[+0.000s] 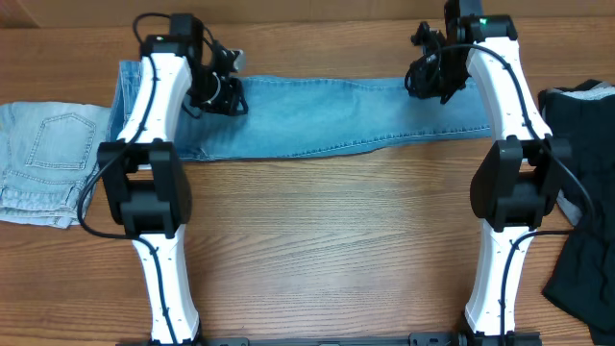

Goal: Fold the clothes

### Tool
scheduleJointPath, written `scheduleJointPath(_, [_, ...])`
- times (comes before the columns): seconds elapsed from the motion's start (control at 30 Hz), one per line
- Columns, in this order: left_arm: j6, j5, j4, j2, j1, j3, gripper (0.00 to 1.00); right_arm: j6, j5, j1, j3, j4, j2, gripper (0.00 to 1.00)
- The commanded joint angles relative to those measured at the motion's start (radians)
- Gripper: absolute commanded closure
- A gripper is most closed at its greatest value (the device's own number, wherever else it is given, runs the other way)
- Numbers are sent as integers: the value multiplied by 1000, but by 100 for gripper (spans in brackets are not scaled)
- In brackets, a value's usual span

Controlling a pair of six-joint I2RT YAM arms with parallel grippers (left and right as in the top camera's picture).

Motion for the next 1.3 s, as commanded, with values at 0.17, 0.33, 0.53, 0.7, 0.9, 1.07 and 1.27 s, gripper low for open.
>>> scheduleJointPath(0.17, [-15,-186,24,61,-26,6,75,124,121,-98,-327,298,-5,88])
scheduleJointPath(0.33, [-63,-294,61,82,-10,5,77,124,133,-161,-493,472,-5,87])
scheduleJointPath(0.53, [-131,-414,68,129,63,4,82,115,221,-292,-499,459,-4,87])
scheduleJointPath(0.7, [-130,-414,75,129,109,4,83,72,222,-348,-499,484,-4,87])
scheduleJointPath(0.9, [-155,-301,3,128,91,192,81,64,183,-331,-446,490,-5,79])
scheduleJointPath(1.07, [-259,-396,-53,129,124,399,76,63,183,-321,-410,443,-5,79])
scheduleJointPath(1.27, [-242,-438,40,132,226,270,76,63,183,-321,-410,399,-5,76])
